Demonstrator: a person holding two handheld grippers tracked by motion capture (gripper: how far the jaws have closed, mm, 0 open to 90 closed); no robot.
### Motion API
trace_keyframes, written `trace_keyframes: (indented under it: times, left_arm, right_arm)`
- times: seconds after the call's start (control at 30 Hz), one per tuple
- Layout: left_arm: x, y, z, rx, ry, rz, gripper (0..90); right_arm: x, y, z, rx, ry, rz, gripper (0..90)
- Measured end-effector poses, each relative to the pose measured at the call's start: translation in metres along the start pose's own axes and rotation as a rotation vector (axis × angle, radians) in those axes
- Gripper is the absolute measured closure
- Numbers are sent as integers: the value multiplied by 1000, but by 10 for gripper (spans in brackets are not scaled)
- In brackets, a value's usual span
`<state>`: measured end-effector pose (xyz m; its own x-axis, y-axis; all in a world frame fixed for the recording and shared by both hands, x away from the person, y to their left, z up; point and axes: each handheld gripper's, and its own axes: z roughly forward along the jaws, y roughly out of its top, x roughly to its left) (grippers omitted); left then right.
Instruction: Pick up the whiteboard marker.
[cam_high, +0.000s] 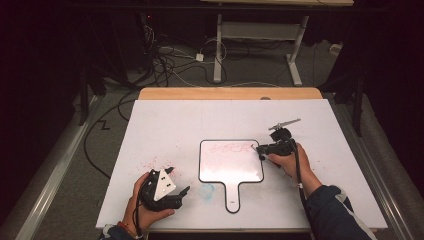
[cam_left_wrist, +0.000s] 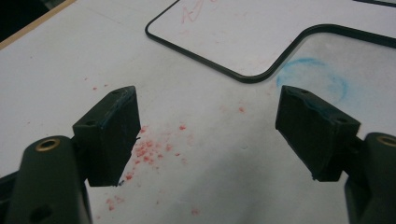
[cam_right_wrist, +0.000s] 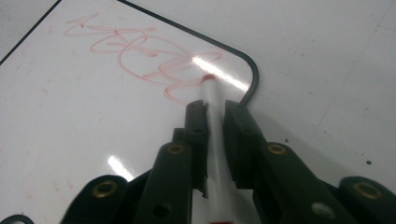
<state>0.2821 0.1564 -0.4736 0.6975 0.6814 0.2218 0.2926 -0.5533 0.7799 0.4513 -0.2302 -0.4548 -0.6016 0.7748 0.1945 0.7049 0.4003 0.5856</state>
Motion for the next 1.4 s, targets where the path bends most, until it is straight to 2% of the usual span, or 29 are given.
trace_keyframes:
  times: [0.07, 0.17, 0.2, 0.23, 0.27, 0.3, 0.33, 0.37, 0.4, 0.47, 0.5, 0.53, 0.57, 0.6, 0.63, 0.67, 0.73, 0.77, 0.83, 0.87, 0.93, 1.03, 1.07, 1.1, 1.13, 1.2, 1.27, 1.3, 1.4]
  left_arm:
    - [0, 0, 1, 6, -6, -4, 211]
    - [1, 1, 3, 14, -13, -14, 212]
    - [1, 2, 3, 13, -21, -25, 214]
    - [2, 3, 4, 8, -26, -28, 214]
    - [3, 5, 5, 9, -39, -56, 214]
    - [4, 7, 5, -1, -45, -76, 239]
    - [8, 14, 6, -36, -75, -118, 241]
    - [8, 14, 6, -36, -75, -118, 241]
    - [10, 20, 6, -55, -88, -143, 250]
    - [11, 32, 8, -102, -127, -176, 258]
    - [9, 47, 12, -145, -157, -185, 263]
    - [9, 47, 12, -145, -157, -185, 268]
    - [7, 54, 15, -164, -179, -190, 268]
    - [1, 71, 24, -187, -214, -193, 271]
    - [-3, 80, 29, -198, -237, -195, 274]
    - [-3, 80, 29, -198, -237, -195, 278]
    - [-16, 102, 48, -213, -291, -199, 287]
    - [-16, 102, 48, -213, -291, -199, 297]
    - [-24, 112, 61, -220, -334, -212, 299]
    - [-27, 117, 66, -218, -349, -215, 332]
    - [-35, 125, 79, -234, -395, -219, 343]
    - [-35, 129, 84, -244, -420, -240, 399]
    - [-35, 130, 86, -253, -436, -254, 399]
    - [-33, 132, 89, -268, -472, -263, 427]
    - [-33, 133, 90, -273, -475, -259, 489]
    - [-34, 134, 91, -266, -465, -254, 528]
    - [-34, 135, 94, -271, -479, -254, 583]
    - [-35, 137, 94, -275, -462, -239, 619]
    - [-34, 138, 94, -269, -455, -224, 682]
  right_arm:
    - [-1, 0, 0, 6, 7, -6, 816]
    - [2, 1, -1, 12, -12, -34, 816]
    - [5, 2, -5, -14, -23, -41, 817]
    - [5, 2, -5, -14, -23, -41, 817]
    - [6, 2, -9, -41, -19, -46, 816]
    - [12, 3, -19, -99, -9, -62, 816]
    - [16, 4, -25, -123, 0, -68, 816]
    - [20, 4, -30, -149, 10, -80, 816]
    - [24, 4, -35, -178, 19, -94, 816]
    - [35, 4, -43, -233, 33, -122, 817]
    - [40, 3, -47, -261, 44, -135, 817]
    - [46, 2, -50, -286, 53, -139, 817]
    - [46, 2, -50, -286, 53, -139, 817]
    - [58, 1, -54, -330, 74, -158, 817]
    - [64, 0, -55, -347, 78, -169, 816]
    - [64, 0, -55, -347, 78, -169, 816]
    - [81, -3, -57, -389, 99, -197, 817]
    - [81, -3, -57, -389, 99, -197, 817]
    - [89, -5, -58, -421, 127, -219, 817]
    - [95, -7, -60, -443, 140, -235, 817]
    - [98, -9, -62, -465, 144, -235, 817]
    - [99, -12, -63, -480, 158, -234, 817]
    - [100, -13, -64, -488, 147, -239, 817]
    - [100, -15, -66, -501, 143, -239, 817]
    - [99, -16, -66, -506, 134, -241, 817]
    - [97, -17, -68, -519, 132, -247, 817]
    - [96, -18, -69, -524, 131, -247, 816]
    - [96, -20, -71, -529, 108, -261, 817]
    - [97, -22, -73, -539, 82, -284, 817]
